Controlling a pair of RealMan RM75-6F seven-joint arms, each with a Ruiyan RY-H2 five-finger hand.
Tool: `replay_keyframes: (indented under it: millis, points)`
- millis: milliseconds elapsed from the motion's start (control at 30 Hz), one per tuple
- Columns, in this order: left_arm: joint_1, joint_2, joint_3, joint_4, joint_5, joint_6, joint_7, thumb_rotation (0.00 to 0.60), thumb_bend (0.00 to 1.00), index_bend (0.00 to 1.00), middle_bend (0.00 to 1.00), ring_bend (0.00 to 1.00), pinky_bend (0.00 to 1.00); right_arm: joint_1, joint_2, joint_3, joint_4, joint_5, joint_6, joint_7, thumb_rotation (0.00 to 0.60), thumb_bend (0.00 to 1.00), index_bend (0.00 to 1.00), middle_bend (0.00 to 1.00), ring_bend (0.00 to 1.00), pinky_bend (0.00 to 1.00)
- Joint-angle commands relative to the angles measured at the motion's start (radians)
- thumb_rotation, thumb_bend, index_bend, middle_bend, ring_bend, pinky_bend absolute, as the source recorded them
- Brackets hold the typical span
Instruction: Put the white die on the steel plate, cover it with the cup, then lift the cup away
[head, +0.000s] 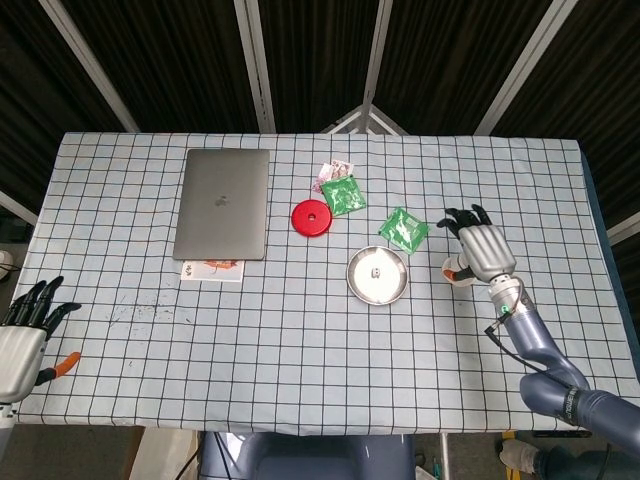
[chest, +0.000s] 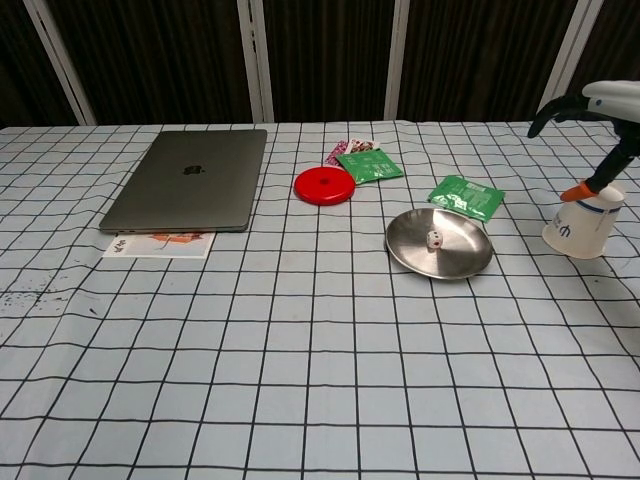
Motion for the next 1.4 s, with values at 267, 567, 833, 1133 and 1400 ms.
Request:
replay_keyframes:
  millis: [267,567,833,1133,1400]
  points:
    - [-0.001,-0.001,0.001,-0.001,-0.001,-0.002,0.006,0.600,0.28,0.26,0.00,0.00,0.13,-0.005,0.007,-0.007,0.028,0.020,-0.021,0.003,0.600,0.11,0.31,0.28,0.16,0.00]
    - [-0.005,-0.005,0.003,-0.004,-0.004,-0.013,0.022,0.600,0.28,0.26,0.00,0.00,0.13,-0.020,0.001,-0.032,0.071,0.009,-0.032,0.019,0.600,0.11,0.35,0.29,0.16,0.00]
    - [-0.007,-0.010,0.005,-0.007,-0.006,-0.019,0.036,0.600,0.27,0.26,0.00,0.00,0.13,-0.027,0.006,-0.043,0.079,-0.012,-0.025,0.032,0.600,0.12,0.41,0.33,0.17,0.00]
    - [-0.006,-0.014,0.004,-0.007,-0.007,-0.018,0.044,0.600,0.28,0.26,0.00,0.00,0.13,-0.028,-0.002,-0.047,0.101,-0.015,-0.032,0.040,0.600,0.20,0.42,0.37,0.18,0.00]
    - [-0.008,-0.018,0.004,-0.007,-0.010,-0.021,0.055,0.600,0.27,0.26,0.00,0.00,0.13,-0.025,-0.019,-0.053,0.137,-0.025,-0.043,0.057,0.600,0.21,0.43,0.37,0.18,0.00]
